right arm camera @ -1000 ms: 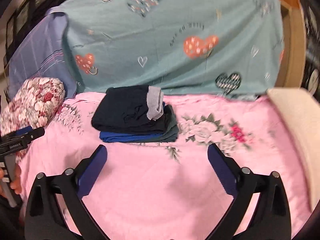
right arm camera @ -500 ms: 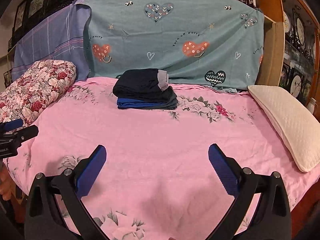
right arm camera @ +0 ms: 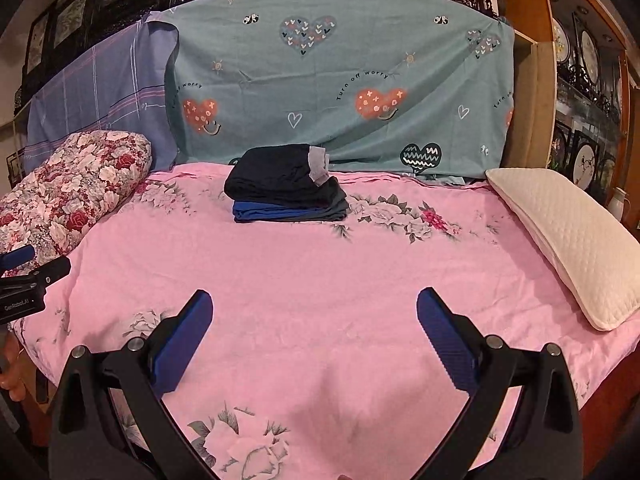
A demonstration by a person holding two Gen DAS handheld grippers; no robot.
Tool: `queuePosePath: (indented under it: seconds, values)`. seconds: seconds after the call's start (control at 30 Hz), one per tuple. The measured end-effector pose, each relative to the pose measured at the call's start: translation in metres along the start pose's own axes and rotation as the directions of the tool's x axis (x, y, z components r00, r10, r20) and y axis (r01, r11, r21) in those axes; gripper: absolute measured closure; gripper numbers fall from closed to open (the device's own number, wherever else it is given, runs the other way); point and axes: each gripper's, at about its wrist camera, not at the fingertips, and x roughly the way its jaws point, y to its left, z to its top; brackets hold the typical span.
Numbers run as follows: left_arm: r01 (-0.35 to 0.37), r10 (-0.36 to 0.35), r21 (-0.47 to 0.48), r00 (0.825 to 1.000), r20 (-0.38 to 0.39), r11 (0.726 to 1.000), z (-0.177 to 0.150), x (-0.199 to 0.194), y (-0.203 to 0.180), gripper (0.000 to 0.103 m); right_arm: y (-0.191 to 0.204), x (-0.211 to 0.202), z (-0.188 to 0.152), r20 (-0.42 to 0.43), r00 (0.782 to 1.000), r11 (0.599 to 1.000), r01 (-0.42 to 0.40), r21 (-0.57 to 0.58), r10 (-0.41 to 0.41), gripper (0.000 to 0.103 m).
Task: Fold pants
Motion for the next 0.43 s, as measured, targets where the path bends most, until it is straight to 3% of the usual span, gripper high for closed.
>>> queuePosePath:
  seconds: [0.27, 0.43]
  values:
    - [0.029, -0.031, 0.09, 0.999, 0.019, 0.995, 0.0, -0.002, -0.019, 0.002, -0.002, 0.007, -0.005, -0.025, 1.0, 1.0, -0.012, 0.013, 0.012, 0.001]
    - [0.034, -0.033, 0.08, 0.999, -0.005, 0.996, -0.001, 0.006, -0.018, 0.002, -0.002, 0.01, -0.007, -0.035, 0.999, 1.0, -0.025, 0.013, 0.025, 0.001]
